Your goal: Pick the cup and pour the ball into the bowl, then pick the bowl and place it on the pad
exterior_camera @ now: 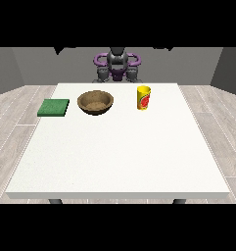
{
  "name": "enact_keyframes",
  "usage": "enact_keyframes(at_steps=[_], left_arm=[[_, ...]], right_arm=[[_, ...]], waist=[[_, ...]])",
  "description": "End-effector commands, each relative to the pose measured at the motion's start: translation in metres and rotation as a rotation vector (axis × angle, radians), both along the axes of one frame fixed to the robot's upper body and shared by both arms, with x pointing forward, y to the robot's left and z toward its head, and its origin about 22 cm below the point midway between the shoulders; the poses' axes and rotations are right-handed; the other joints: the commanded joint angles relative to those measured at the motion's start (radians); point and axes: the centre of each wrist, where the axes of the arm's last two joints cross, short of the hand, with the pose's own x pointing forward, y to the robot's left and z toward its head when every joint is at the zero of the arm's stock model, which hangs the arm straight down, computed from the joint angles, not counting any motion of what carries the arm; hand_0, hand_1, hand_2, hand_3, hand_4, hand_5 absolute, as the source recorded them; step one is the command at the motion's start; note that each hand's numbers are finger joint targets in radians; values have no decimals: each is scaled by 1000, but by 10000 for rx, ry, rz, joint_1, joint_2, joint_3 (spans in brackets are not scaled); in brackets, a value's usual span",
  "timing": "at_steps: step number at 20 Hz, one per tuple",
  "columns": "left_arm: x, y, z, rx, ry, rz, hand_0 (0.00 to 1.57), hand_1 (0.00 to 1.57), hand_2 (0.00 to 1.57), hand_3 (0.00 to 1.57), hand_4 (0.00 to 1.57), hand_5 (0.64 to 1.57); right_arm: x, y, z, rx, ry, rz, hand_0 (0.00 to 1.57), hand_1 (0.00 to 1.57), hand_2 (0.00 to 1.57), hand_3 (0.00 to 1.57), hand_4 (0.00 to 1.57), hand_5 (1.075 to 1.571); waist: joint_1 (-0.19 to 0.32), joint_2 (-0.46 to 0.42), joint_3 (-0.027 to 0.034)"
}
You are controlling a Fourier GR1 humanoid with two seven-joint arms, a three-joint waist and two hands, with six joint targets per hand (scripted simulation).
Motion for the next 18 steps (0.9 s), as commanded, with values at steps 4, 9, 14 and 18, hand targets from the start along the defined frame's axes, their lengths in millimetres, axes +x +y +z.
enact_keyframes(at_steps=[4, 9, 14, 18], left_arm=[[8, 40, 3, -275, -1682, 429, 0, 0, 0, 0, 0, 1547], [24, 43, 0, -238, -2139, 329, 0, 0, 0, 0, 0, 1536], [31, 28, -34, 97, -2843, 409, 0, 0, 0, 0, 0, 1524], [27, 20, -74, 71, -2872, 705, 0, 0, 0, 0, 0, 1523]], right_arm=[[7, -26, 15, 366, -1451, 67, 0, 0, 0, 0, 0, 1569], [15, -8, 9, 372, -2009, 322, 0, 0, 0, 0, 0, 1570], [26, 15, 8, 471, -2381, 633, 0, 0, 0, 0, 0, 1570], [24, -3, 10, 283, -2368, 701, 0, 0, 0, 0, 0, 1571]], waist=[[-154, 1606, -9], [-275, 2256, -9], [-471, 3060, -13], [-670, 3048, -13]])
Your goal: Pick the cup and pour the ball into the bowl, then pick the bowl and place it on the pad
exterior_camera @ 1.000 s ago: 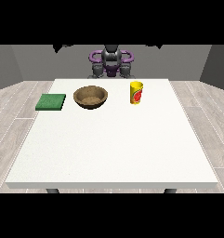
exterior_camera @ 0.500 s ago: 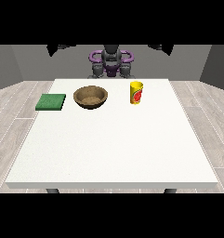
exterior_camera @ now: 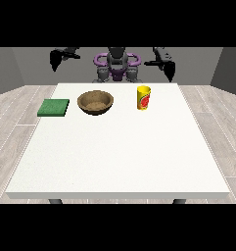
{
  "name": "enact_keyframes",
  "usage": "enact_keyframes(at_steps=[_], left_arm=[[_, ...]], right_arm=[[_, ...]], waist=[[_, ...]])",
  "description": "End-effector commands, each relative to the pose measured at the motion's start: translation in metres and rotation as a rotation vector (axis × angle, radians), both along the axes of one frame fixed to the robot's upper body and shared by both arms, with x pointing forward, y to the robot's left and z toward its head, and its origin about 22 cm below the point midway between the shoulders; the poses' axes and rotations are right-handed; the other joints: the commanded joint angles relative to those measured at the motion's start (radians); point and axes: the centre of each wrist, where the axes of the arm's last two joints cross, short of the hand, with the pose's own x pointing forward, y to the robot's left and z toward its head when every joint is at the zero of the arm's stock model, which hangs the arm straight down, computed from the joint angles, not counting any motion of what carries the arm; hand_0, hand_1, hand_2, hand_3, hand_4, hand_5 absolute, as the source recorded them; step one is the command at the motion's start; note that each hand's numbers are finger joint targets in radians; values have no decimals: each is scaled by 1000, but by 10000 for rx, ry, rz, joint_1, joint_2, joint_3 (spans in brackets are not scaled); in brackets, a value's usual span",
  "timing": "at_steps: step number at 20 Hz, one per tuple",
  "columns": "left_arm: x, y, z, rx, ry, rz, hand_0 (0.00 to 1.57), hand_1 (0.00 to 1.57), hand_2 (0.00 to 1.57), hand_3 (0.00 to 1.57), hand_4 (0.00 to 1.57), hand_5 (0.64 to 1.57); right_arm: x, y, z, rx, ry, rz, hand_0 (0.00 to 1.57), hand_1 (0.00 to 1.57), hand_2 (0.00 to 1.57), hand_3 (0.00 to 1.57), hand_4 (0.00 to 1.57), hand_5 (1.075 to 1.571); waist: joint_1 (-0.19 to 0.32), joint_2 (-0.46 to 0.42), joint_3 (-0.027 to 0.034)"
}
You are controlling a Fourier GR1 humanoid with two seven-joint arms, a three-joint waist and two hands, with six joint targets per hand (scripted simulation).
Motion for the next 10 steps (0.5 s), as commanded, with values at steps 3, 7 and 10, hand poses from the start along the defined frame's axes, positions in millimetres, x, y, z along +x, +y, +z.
enact_keyframes(at_steps=[3, 7, 10], left_arm=[[20, -27, -31, -82, -406, 159, 0, 0, 0, 0, 0, 1520], [25, -36, -57, 163, -579, 578, 0, 0, 0, 0, 0, 1528], [26, -24, -68, 355, -736, 558, 0, 0, 0, 0, 0, 1517]], right_arm=[[17, -1, 5, -159, -603, 200, 0, 0, 0, 0, 0, 1571], [14, -5, 8, -108, -872, 559, 0, 0, 0, 0, 0, 1570], [12, -4, -12, 102, -908, 428, 0, 0, 0, 0, 0, 1570]], waist=[[-234, 784, -2], [-635, 1130, -3], [-445, 1257, -1]])
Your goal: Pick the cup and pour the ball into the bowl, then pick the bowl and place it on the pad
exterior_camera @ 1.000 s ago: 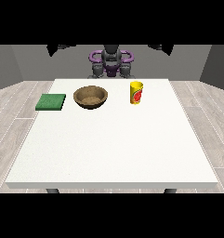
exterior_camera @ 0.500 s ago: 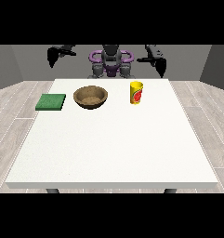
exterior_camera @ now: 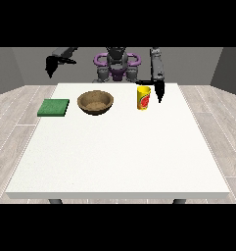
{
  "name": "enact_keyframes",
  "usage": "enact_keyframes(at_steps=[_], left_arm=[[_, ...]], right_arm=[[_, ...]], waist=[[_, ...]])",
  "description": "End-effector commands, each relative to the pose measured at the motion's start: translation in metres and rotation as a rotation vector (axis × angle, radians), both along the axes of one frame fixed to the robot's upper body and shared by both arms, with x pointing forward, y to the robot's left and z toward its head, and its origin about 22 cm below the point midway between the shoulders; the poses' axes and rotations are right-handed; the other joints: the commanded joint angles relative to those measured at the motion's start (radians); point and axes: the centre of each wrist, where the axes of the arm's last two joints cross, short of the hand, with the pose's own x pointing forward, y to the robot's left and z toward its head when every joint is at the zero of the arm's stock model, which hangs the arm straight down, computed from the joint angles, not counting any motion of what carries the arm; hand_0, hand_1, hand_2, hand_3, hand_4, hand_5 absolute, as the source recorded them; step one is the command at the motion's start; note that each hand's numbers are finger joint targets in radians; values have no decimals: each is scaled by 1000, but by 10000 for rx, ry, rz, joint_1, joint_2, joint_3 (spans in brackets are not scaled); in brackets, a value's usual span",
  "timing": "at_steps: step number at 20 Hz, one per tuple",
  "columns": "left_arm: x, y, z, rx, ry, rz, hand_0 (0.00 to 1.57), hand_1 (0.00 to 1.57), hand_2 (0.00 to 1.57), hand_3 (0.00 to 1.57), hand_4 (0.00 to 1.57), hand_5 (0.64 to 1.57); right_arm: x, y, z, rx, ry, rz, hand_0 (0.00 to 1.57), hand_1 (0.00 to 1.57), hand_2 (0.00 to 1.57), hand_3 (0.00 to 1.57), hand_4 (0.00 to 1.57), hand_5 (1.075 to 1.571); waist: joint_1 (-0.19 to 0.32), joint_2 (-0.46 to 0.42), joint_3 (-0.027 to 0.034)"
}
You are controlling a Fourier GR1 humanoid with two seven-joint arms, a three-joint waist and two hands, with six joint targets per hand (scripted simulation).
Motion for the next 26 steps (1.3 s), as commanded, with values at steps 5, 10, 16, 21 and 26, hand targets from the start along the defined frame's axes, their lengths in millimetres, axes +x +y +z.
enact_keyframes(at_steps=[5, 10, 16, 21, 26], left_arm=[[11, 4, -33, 262, 164, 201, 0, 0, 0, 0, 0, 1517], [32, -8, -27, 210, -498, 396, 0, 0, 0, 0, 0, 1521], [41, -12, -29, 349, -387, 696, 0, 0, 0, 0, 0, 1559], [11, -23, -61, 3201, -700, 1598, 1299, 1299, 1571, 1571, 1428, 1255], [13, -18, -56, 3518, -296, 2019, 1327, 1327, 1571, 1571, 1500, 1241]], right_arm=[[5, 4, -13, 165, -46, 11, 0, 0, 0, 0, 0, 1571], [15, 1, -8, 35, -702, 205, 0, 0, 0, 0, 0, 1571], [10, -11, -7, -20, -410, 440, 0, 0, 0, 0, 0, 1571], [16, -6, 8, -106, -1039, 658, 0, 0, 0, 0, 0, 1570], [19, -40, 25, -206, -716, 233, 0, 0, 0, 0, 0, 1570]], waist=[[93, 96, 4], [-230, 916, 1], [-619, 723, 1], [-910, 1234, -2], [-803, 837, 3]])
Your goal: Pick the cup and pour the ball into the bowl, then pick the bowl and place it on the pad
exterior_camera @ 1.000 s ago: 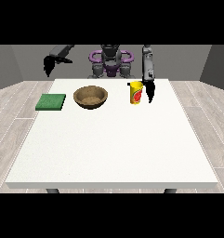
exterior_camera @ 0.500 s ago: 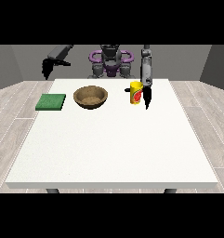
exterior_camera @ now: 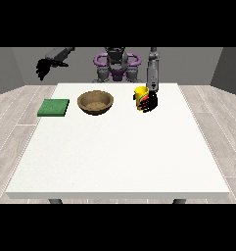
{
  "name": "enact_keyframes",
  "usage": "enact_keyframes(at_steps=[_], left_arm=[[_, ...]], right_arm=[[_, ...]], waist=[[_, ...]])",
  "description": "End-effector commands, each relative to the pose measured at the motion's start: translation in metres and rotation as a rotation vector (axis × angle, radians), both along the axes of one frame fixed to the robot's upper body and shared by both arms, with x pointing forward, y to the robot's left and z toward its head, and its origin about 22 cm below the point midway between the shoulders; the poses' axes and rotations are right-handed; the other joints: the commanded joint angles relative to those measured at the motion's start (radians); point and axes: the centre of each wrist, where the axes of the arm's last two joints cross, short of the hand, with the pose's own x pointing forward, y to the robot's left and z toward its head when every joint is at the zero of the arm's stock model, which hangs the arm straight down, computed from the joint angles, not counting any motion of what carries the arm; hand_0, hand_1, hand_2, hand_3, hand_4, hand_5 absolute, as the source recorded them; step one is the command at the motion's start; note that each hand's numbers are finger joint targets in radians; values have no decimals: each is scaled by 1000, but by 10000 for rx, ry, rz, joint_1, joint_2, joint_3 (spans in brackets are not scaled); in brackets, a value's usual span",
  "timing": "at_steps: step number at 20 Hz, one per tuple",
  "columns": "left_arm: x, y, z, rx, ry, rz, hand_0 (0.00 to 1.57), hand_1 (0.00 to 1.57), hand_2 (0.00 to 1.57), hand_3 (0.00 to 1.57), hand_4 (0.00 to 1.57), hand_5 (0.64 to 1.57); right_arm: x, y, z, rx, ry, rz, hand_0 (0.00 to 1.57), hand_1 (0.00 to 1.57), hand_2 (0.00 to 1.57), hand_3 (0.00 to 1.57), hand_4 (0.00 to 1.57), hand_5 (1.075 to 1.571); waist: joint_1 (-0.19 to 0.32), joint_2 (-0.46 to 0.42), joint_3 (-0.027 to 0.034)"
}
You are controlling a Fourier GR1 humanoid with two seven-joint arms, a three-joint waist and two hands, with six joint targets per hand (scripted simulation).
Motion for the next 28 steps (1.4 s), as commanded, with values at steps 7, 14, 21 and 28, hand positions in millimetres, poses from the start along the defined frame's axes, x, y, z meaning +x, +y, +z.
enact_keyframes(at_steps=[7, 14, 21, 28], left_arm=[[25, 54, 49, 3996, 2056, 837, 1414, 1414, 1571, 1571, 1571, 1329], [78, 58, 135, 5794, 2632, 2061, 1473, 1473, 1571, 1571, 1571, 1278], [71, -4, 103, 6662, 3048, 1745, 1491, 1491, 1571, 1571, 1571, 1273], [98, -76, 144, 9366, 2389, 2462, 1516, 1516, 1571, 1571, 1571, 1211]], right_arm=[[-9, -12, -45, 236, 2146, -822, 0, 0, 0, 0, 0, 1569], [-5, -25, -50, 230, 2368, -442, 0, 0, 0, 0, 0, 1568], [-17, -38, -68, 421, 2747, -771, 0, 0, 0, 0, 0, 1569], [-14, -30, -85, 314, 2815, -778, 0, 0, 0, 0, 0, 1570]], waist=[[958, -2325, -156], [483, -2182, -182], [799, -2682, -195], [735, -2884, -176]])
